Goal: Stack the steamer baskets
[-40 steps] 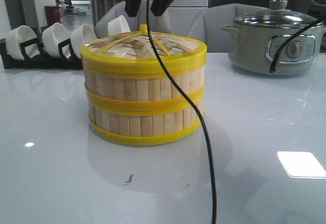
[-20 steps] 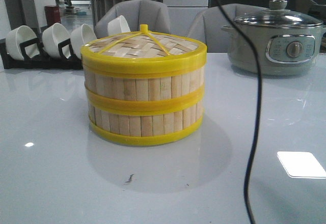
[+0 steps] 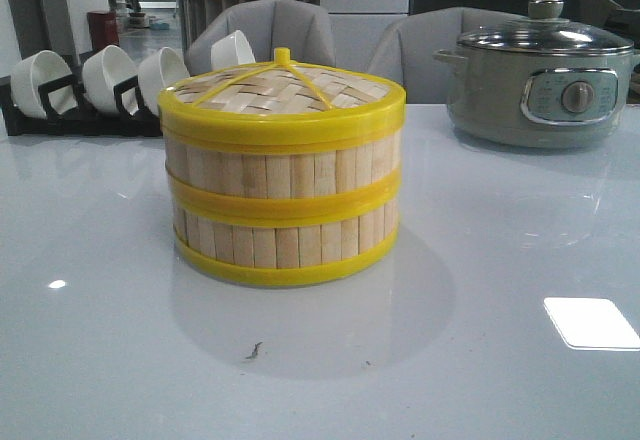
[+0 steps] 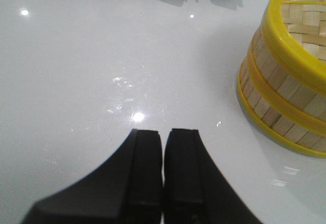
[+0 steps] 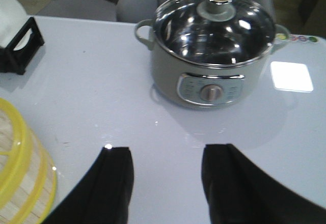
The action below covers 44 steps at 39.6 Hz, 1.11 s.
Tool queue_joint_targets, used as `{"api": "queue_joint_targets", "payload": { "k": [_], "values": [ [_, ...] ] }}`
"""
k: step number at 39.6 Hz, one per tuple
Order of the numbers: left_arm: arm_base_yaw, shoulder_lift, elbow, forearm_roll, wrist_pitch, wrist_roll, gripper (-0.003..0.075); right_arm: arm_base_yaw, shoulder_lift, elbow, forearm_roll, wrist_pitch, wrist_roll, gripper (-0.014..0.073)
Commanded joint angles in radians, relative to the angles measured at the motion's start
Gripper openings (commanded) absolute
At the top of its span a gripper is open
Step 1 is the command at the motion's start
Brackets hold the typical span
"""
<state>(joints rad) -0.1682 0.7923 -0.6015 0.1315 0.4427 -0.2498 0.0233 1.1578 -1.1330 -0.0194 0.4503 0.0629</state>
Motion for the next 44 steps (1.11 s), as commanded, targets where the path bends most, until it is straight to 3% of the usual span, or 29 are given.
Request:
{"api": "queue_joint_targets", "payload": {
  "k": [1, 25, 37, 41, 44],
  "values": [
    [0.001, -0.009, -0.026, 0.002, -0.079, -0.007, 0.0109, -0.055, -0.134, 0.102, -0.011, -0.168, -0.011, 0.0434],
    [0.001, -0.009, -0.026, 0.002, -0.079, -0.007, 0.0109, -0.164, -0.763, 0.828, -0.011, -0.483, -0.011, 0.0434],
    [0.001, -0.009, -0.026, 0.002, -0.079, -0.007, 0.0109, -0.164, -0.854, 0.893, -0.011, -0.506, -0.011, 0.0432],
    [0.001, -0.009, -0.026, 0.002, -0.079, -0.007, 0.0109, -0.164, -0.854, 0.893, -0.011, -0.509, -0.011, 0.0365],
    [0.001, -0.009, -0.026, 0.002, -0.079, -0.007, 0.0109, -0.164, -0.854, 0.893, -0.011, -0.51, -0.011, 0.0236]
  ]
}}
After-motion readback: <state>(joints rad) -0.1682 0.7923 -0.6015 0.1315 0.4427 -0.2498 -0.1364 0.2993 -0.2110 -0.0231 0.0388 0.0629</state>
